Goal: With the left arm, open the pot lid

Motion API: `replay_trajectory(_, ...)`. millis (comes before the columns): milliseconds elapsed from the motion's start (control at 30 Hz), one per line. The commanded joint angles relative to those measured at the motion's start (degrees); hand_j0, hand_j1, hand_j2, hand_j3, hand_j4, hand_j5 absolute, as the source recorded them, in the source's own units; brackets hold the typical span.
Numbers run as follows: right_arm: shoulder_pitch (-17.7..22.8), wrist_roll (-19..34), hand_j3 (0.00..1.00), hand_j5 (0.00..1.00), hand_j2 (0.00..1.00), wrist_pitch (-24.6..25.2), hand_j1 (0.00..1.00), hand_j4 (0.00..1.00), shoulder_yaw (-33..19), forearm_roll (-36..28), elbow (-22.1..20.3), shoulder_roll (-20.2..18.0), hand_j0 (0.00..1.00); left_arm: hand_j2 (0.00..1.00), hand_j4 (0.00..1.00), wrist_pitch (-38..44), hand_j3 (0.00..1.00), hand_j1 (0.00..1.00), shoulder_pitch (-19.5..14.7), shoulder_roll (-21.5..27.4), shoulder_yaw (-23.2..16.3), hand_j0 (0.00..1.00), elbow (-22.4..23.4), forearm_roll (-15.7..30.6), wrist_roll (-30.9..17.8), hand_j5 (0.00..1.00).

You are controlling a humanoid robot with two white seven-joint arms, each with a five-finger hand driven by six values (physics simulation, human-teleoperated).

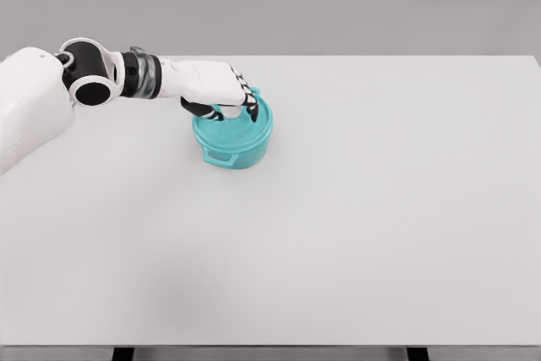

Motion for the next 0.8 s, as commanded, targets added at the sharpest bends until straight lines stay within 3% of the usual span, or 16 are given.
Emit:
replay_trajectory(0, 0.00, 0.02, 1.00, 1.00, 1.00, -0.01, 1.00, 1.00, 0.01, 0.00, -0.01, -0.01, 1.00, 0.55, 0.55, 0.12, 0.55, 0.55, 0.00, 0.02, 0.08, 0.55, -0.03, 0.23, 0.02, 0.55)
replay_trajectory(367, 0.00, 0.02, 1.00, 1.00, 1.00, -0.01, 1.00, 1.00, 0.01, 0.00, -0.01, -0.01, 1.00, 0.40, 0.40, 0.12, 0.40, 0.40, -0.62, 1.16, 0.35, 0.40, -0.38, 0.32, 0.02, 0.40)
replay_trajectory(500, 0.00, 0.02, 1.00, 1.00, 1.00, -0.01, 1.00, 1.00, 0.01, 0.00, -0.01, -0.01, 1.00, 0.35, 0.35, 0.12, 0.35, 0.35, -1.49, 6.34, 1.05, 0.35, -0.82, 0.76, 0.11, 0.35)
replay_trajectory(767, 0.00, 0.02, 1.00, 1.00, 1.00, -0.01, 1.00, 1.00, 0.01, 0.00, -0.01, -0.01, 1.00, 0.36, 0.36, 0.12, 0.36, 0.36, -0.88, 16.72, 0.87, 0.36, -0.38, 0.76, 0.11, 0.36)
